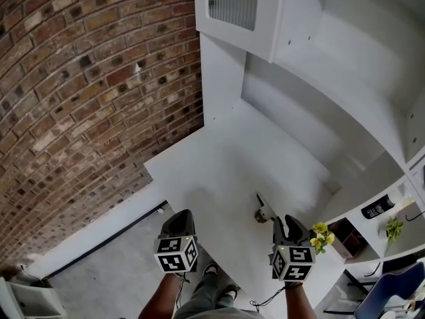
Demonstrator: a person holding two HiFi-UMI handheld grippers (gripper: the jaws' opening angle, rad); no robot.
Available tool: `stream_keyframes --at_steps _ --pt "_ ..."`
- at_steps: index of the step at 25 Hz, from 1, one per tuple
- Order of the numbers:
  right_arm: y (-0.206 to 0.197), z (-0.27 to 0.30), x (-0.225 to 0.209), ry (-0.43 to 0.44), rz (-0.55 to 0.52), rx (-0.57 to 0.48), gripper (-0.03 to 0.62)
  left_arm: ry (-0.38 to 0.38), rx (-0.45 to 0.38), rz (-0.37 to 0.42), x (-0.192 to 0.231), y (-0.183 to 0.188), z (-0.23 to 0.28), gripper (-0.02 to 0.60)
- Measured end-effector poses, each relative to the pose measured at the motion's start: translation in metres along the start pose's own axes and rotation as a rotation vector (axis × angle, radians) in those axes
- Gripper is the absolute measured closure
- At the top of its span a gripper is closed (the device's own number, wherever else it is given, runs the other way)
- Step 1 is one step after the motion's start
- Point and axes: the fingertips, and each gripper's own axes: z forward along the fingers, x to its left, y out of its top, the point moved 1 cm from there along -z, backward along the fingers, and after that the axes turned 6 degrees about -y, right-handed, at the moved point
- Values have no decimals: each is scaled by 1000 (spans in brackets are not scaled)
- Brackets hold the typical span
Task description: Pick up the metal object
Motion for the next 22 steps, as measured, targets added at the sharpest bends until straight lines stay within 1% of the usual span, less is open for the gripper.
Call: stream_keyframes --at_steps 11,17,22 --pt "-49 50 19 15 -133 159 487 44 112 -68 46 -59 8 571" --pt "-68 73 24 16 -234 213 487 85 129 -121 71 -82 8 571" --pt "-86 88 26 15 -373 264 488 119 134 -157 87 -99 6 571"
